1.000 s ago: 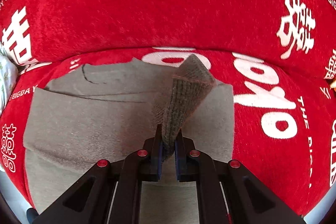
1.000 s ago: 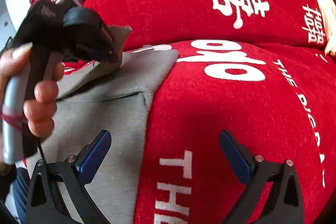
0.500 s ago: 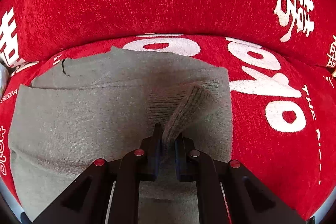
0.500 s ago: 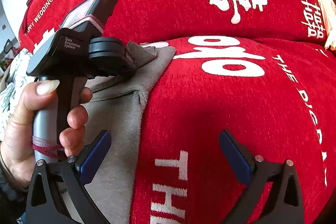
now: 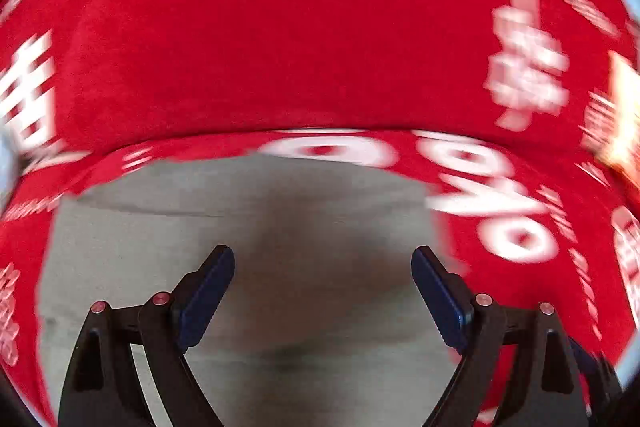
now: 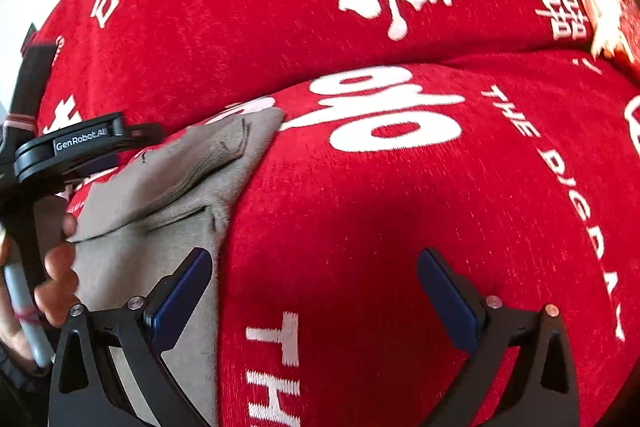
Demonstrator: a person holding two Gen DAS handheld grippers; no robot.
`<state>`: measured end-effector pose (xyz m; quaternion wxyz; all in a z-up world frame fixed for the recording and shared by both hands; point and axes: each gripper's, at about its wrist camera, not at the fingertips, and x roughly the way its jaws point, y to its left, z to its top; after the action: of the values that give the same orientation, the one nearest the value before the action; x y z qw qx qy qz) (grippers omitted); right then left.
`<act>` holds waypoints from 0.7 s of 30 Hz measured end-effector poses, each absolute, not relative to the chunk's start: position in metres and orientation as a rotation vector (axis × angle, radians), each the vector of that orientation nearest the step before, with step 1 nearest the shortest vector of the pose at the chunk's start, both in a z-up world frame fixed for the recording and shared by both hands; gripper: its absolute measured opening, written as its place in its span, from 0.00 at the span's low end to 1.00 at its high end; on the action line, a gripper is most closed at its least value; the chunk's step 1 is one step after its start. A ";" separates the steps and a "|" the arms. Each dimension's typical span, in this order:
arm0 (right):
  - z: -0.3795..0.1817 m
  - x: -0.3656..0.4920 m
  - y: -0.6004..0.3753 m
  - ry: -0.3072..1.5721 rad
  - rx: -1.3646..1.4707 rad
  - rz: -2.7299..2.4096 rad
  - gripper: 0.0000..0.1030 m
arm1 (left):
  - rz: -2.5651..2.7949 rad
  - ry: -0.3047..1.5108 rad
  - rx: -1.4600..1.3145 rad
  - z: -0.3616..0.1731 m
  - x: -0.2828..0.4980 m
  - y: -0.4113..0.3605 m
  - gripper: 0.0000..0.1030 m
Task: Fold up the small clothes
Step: 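Open the left gripper and move both grippers to the sweater hem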
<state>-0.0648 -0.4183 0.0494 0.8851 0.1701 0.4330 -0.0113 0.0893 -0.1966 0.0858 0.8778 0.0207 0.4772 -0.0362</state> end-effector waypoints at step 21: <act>0.066 0.015 -0.322 0.823 0.279 0.198 0.99 | -0.020 0.995 0.115 0.070 0.090 -0.092 0.85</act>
<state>0.0148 -0.3221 0.0659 0.9023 0.1351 0.3981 0.0959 0.0895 -0.0921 0.0698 0.8770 0.0552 0.4771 -0.0097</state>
